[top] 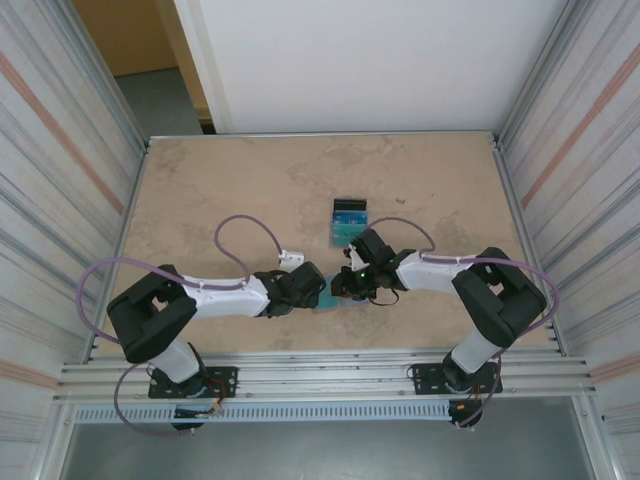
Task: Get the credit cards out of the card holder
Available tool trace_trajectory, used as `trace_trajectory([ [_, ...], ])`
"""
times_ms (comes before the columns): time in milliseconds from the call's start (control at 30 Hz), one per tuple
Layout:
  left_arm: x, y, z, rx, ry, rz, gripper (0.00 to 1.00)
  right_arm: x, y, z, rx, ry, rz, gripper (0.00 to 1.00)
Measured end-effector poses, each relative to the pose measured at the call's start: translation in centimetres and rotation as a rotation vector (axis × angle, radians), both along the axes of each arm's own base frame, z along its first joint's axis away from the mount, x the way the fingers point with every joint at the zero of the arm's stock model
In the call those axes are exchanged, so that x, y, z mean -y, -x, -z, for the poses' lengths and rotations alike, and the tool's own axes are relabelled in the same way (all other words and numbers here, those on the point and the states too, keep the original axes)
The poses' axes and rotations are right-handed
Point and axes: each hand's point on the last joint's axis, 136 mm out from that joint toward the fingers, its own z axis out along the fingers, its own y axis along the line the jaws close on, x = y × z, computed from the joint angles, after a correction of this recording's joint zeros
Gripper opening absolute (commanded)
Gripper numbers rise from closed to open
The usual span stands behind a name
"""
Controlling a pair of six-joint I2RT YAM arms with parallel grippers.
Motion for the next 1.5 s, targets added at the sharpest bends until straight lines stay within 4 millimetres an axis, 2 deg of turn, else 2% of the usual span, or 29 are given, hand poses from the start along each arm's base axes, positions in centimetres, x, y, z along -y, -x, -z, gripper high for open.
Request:
trace_trajectory([
  [433,0.00,-0.02,-0.02,0.001,-0.002,0.001,0.99,0.32,-0.25,0.19,0.047,0.112,0.012,0.27],
  [633,0.01,-0.04,-0.08,0.000,-0.004,0.002,0.99,0.09,-0.28,0.68,0.035,0.118,0.007,0.26],
  [833,0.08,-0.09,-0.07,-0.001,-0.011,0.008,0.99,-0.06,-0.21,0.76,0.030,0.115,0.003,0.21],
  [1033,-0.11,-0.55,-0.13,0.006,-0.020,-0.003,0.99,-0.56,-0.20,0.66,0.018,0.012,0.006,0.21],
  [1500,-0.04,-0.64,-0.14,-0.002,-0.035,-0.002,0.99,-0.37,-0.63,-0.10,-0.024,-0.211,0.053,0.18],
])
